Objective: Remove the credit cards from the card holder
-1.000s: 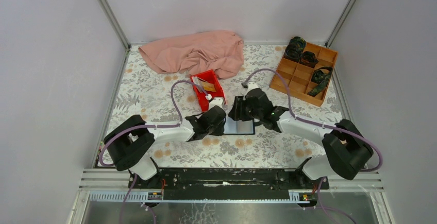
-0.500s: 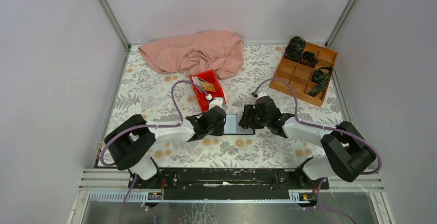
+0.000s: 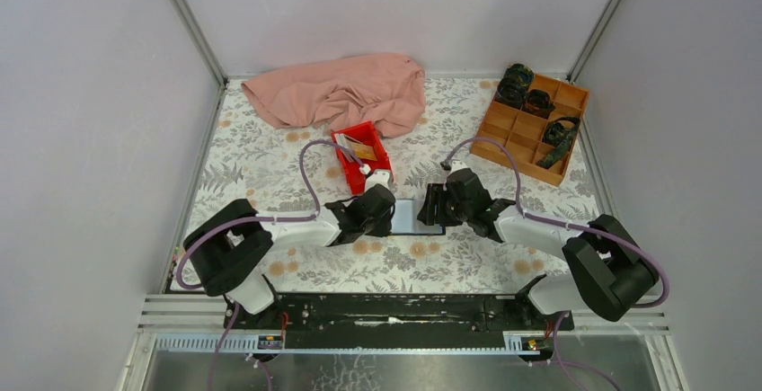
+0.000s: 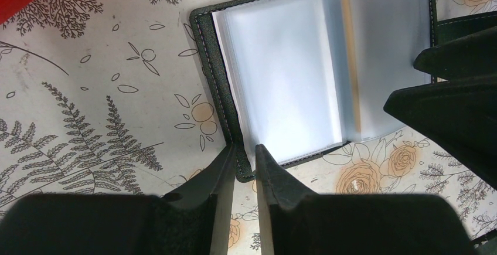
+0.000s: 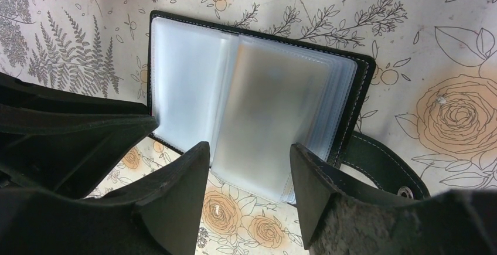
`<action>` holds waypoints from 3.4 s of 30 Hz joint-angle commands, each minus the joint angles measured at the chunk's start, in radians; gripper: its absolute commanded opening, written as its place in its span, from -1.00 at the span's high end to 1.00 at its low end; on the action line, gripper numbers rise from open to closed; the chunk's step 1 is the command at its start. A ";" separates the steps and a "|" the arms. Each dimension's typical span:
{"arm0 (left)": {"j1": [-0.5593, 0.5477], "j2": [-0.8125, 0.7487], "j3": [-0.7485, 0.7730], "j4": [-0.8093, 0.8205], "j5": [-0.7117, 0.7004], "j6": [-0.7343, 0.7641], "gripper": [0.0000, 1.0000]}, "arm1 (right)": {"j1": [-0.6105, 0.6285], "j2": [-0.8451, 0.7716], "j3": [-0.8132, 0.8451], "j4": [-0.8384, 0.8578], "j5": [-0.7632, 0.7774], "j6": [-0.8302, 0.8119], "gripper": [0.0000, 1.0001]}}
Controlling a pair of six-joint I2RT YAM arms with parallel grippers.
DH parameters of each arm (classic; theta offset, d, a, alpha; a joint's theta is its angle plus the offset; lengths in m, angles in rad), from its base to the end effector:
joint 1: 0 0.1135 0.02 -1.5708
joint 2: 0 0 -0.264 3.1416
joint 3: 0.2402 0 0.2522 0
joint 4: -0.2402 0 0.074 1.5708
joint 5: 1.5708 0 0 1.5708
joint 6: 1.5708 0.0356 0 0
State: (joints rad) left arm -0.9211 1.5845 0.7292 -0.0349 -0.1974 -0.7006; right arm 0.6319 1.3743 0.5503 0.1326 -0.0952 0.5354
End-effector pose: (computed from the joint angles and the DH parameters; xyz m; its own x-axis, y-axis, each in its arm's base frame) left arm 0.1859 -0.2332 0.1473 -0.8147 0.0273 -0.5793 0.2367 0.9276 -0.2891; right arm 0.2104 0.1582 0.1636 -0.7726 0.0638 -0.6316 -0.2940 0.8458 0.4452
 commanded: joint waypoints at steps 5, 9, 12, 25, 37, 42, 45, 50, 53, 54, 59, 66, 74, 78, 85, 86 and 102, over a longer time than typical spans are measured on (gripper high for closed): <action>-0.003 0.017 0.013 0.036 0.007 0.010 0.50 | 0.003 -0.018 -0.018 0.000 0.008 -0.003 -0.24; -0.003 0.021 0.013 0.040 0.010 0.009 0.50 | 0.003 -0.047 -0.015 -0.027 0.036 -0.016 -0.29; -0.002 0.023 0.015 0.040 0.012 0.009 0.50 | 0.003 -0.046 -0.017 -0.031 0.034 -0.018 -0.29; -0.003 0.029 0.013 0.041 0.009 0.007 0.50 | 0.004 0.018 -0.014 0.046 -0.071 -0.012 -0.29; -0.003 0.034 0.010 0.044 0.011 0.007 0.51 | 0.014 0.035 0.028 0.046 -0.094 -0.014 -0.27; -0.003 0.029 0.006 0.045 0.012 0.006 0.51 | 0.018 0.037 0.032 0.047 -0.098 -0.012 -0.27; -0.002 0.033 0.005 0.044 0.010 0.006 0.51 | 0.021 0.025 0.042 0.048 -0.118 -0.010 -0.31; -0.002 0.049 0.008 0.052 0.017 0.003 0.51 | 0.027 0.017 0.064 0.045 -0.149 -0.011 -0.36; -0.003 0.048 0.009 0.053 0.017 0.003 0.51 | 0.031 0.034 0.070 0.048 -0.158 -0.007 -0.41; -0.004 0.047 0.008 0.051 0.018 0.003 0.51 | 0.031 0.040 0.067 0.054 -0.166 -0.004 -0.42; -0.002 0.054 0.006 0.049 0.013 0.006 0.51 | 0.031 0.032 0.049 0.111 -0.220 0.013 -0.52; -0.003 0.063 0.009 0.050 0.017 0.004 0.52 | 0.031 0.012 0.034 0.144 -0.224 0.018 -0.60; -0.003 0.038 -0.009 0.046 0.008 -0.001 0.53 | 0.034 0.069 0.084 0.184 -0.294 0.039 -0.60; -0.002 0.004 -0.028 0.029 -0.016 -0.010 0.52 | 0.056 0.120 0.111 0.210 -0.310 0.051 -0.59; -0.003 -0.136 -0.061 -0.079 -0.092 -0.018 0.51 | 0.075 0.155 0.133 0.220 -0.278 0.053 -0.62; -0.002 -0.161 -0.059 -0.114 -0.114 -0.017 0.50 | 0.075 0.144 0.133 0.211 -0.266 0.050 -0.62; -0.003 -0.223 -0.049 0.183 0.132 0.023 0.54 | -0.073 -0.077 0.028 0.034 -0.082 -0.011 0.09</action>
State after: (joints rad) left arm -0.9211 1.2346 0.6514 -0.0540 -0.2039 -0.6998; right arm 0.5797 1.3010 0.6155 0.2123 -0.2115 0.5495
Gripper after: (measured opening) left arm 0.236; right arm 0.580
